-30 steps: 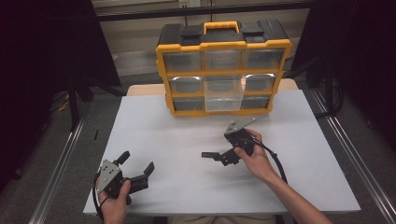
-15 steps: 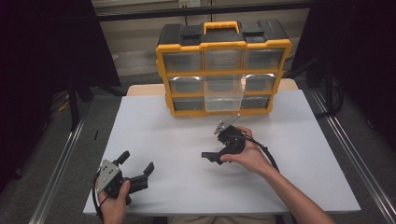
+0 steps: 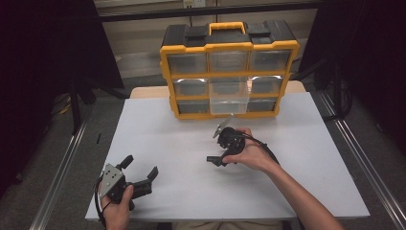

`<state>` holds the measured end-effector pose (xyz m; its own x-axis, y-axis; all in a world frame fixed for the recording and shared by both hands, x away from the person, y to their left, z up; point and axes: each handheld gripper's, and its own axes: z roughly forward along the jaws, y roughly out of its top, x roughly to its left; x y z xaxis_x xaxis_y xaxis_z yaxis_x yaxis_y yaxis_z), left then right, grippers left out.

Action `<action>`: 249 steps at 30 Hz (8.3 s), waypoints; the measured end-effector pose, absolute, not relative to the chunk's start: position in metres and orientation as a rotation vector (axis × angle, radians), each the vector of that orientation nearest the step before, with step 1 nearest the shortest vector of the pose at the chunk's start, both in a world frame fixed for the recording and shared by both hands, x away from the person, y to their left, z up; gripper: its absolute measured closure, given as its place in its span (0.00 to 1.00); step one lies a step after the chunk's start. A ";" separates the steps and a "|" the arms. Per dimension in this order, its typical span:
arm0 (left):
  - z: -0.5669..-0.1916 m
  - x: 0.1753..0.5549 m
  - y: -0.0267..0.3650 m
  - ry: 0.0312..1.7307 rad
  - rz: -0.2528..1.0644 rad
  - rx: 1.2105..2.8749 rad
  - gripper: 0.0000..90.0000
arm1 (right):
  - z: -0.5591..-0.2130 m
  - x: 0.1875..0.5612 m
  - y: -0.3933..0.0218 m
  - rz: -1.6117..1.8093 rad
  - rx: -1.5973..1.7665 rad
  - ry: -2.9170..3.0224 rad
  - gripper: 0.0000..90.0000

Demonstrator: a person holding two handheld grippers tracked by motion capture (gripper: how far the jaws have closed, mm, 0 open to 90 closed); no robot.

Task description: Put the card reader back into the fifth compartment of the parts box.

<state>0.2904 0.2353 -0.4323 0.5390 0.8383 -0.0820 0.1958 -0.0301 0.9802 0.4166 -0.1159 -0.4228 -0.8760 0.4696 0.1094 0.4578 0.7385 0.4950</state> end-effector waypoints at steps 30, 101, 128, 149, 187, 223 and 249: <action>-0.433 0.291 0.234 0.907 0.632 1.561 0.01 | -0.427 0.425 -0.101 0.566 0.643 3.004 0.74; -0.432 0.291 0.236 0.912 0.651 1.555 0.02 | -0.391 0.379 -0.153 1.124 0.654 2.768 0.82; -0.432 0.291 0.237 0.912 0.652 1.555 0.02 | -0.346 0.380 -0.161 1.268 0.625 2.660 0.82; -0.432 0.291 0.237 0.912 0.654 1.552 0.02 | -0.304 0.388 -0.167 1.306 0.579 2.587 0.82; -0.432 0.292 0.237 0.910 0.651 1.557 0.02 | -0.248 0.405 -0.187 1.252 0.605 2.495 0.82; -0.431 0.291 0.237 0.907 0.656 1.560 0.02 | -0.217 0.443 -0.187 1.081 0.698 2.496 0.82; -0.431 0.291 0.237 0.910 0.654 1.548 0.02 | -0.219 0.477 -0.176 0.935 0.772 2.591 0.82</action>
<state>0.2908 0.2375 -0.4311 0.5409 0.8374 -0.0792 0.1917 -0.0311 0.9810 0.4770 -0.1760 -0.2188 -0.8179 0.5700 -0.0779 0.3890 0.6477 0.6551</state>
